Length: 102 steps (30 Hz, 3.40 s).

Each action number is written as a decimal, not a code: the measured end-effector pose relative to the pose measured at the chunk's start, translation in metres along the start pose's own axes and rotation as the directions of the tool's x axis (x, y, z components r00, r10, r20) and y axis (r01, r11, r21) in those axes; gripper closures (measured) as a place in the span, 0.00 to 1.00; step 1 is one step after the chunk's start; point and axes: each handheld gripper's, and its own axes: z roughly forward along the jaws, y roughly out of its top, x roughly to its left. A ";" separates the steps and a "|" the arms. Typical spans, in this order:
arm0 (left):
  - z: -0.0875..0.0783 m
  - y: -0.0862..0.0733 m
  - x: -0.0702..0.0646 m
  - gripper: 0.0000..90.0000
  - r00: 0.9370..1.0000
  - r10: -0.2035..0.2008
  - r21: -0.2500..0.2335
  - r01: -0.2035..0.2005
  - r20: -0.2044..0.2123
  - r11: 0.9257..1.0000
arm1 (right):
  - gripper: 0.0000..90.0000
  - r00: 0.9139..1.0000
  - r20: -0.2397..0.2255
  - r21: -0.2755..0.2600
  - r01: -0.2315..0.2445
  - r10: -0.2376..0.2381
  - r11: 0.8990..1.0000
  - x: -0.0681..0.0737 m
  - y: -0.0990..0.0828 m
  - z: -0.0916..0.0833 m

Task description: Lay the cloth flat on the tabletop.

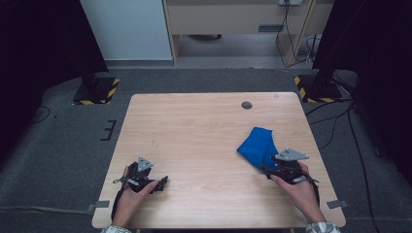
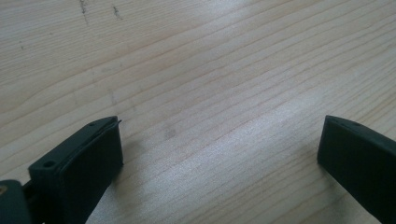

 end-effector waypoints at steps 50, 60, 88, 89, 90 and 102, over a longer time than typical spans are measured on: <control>-0.002 0.007 -0.013 0.06 0.999 0.035 -0.046 -0.034 0.033 0.998 | 0.97 0.978 -0.210 -0.014 -0.012 0.009 1.000 0.070 0.085 0.054; -0.004 0.008 -0.013 0.07 0.999 0.031 -0.059 -0.029 0.037 0.998 | 0.97 0.960 -0.279 -0.007 -0.004 0.002 1.000 0.113 0.100 0.084; -0.009 0.012 -0.019 0.10 0.997 0.049 -0.097 -0.043 0.052 0.994 | 0.10 0.954 -0.300 0.003 -0.007 0.008 1.000 0.115 0.101 0.091; -0.009 0.013 -0.019 0.10 0.997 0.050 -0.097 -0.044 0.051 0.994 | 0.09 0.954 -0.300 0.000 -0.007 0.007 1.000 0.115 0.100 0.090; -0.009 0.013 -0.019 0.10 0.997 0.051 -0.098 -0.046 0.052 0.994 | 0.09 0.956 -0.293 -0.008 0.002 -0.004 1.000 0.114 0.099 0.089; -0.012 0.019 -0.024 0.13 0.997 0.046 -0.134 -0.037 0.066 0.990 | 0.45 0.981 -0.194 -0.006 0.000 -0.001 1.000 0.090 0.087 0.086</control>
